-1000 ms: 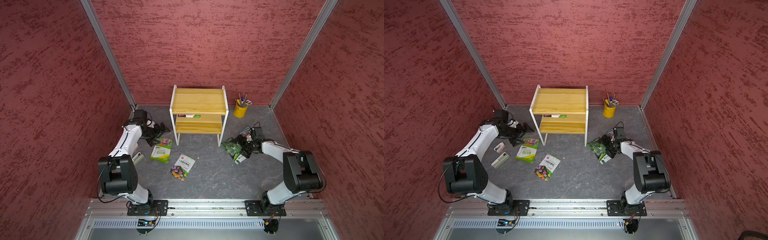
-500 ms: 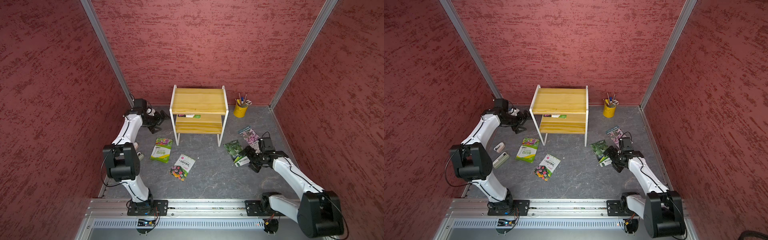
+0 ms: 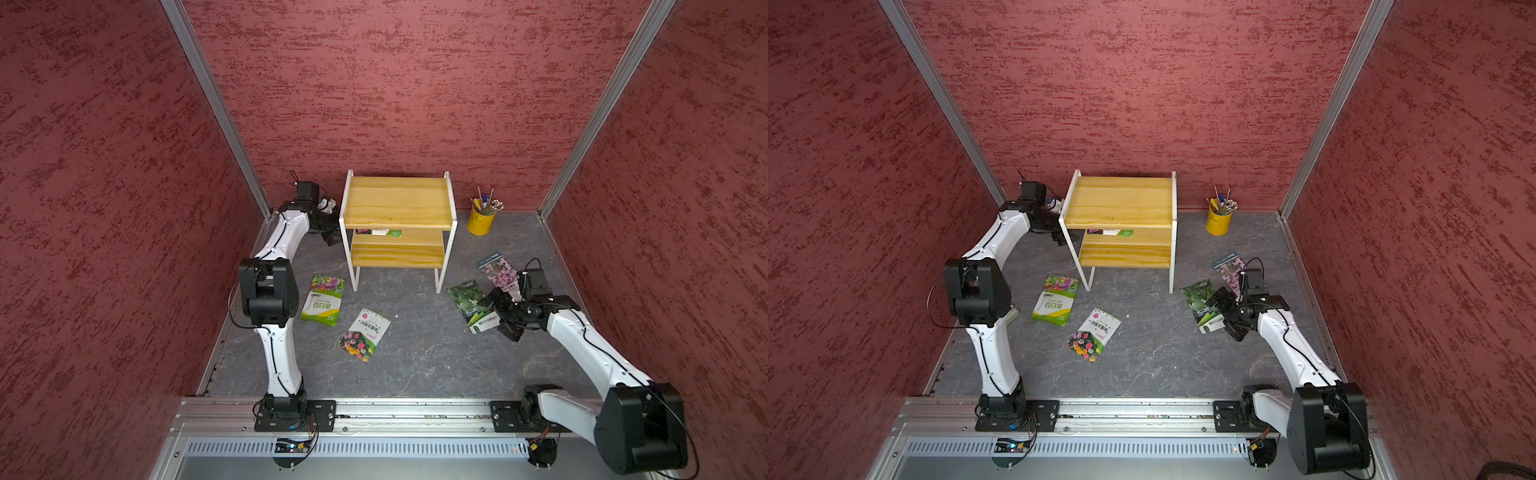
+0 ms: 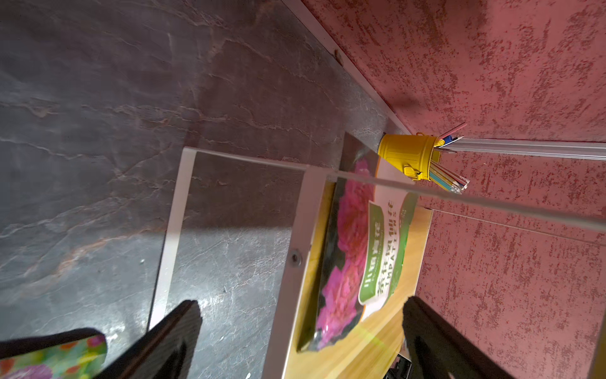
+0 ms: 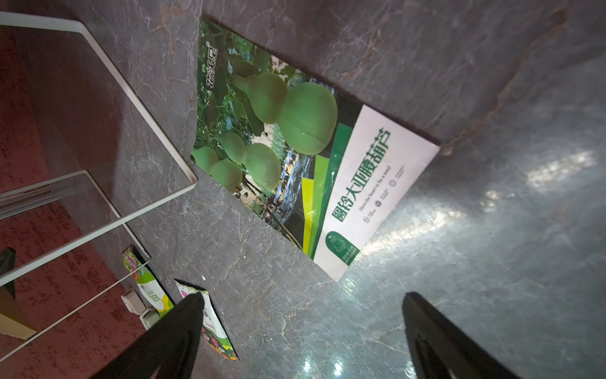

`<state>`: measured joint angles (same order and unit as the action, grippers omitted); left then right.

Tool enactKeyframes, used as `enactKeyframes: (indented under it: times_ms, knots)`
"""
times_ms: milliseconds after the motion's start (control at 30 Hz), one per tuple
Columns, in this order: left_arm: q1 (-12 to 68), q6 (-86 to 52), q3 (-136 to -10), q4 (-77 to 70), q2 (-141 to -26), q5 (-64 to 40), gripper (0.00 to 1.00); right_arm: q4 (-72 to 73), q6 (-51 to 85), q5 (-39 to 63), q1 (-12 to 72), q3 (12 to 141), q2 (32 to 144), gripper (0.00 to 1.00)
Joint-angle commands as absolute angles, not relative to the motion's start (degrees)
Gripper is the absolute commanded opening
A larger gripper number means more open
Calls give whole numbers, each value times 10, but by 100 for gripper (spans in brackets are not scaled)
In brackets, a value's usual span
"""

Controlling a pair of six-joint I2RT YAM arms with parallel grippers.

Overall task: Take the seed bag off the shelf
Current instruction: Pick up the seed packet from the shelf.

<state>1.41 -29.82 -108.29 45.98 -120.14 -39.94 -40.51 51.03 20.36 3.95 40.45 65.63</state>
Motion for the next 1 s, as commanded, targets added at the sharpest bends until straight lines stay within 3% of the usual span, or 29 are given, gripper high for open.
enactKeyframes:
  times_ms: [0,500,967]
  knots:
    - [26,-308,-1104,430,-1227,-403,100,-419,506,211,41,419,653,98]
    - [36,-343,-1069,429,-1251,-357,100,-420,515,219,42,387,616,98]
    - [54,-340,-860,396,-1127,-363,100,-371,533,225,42,393,657,98]
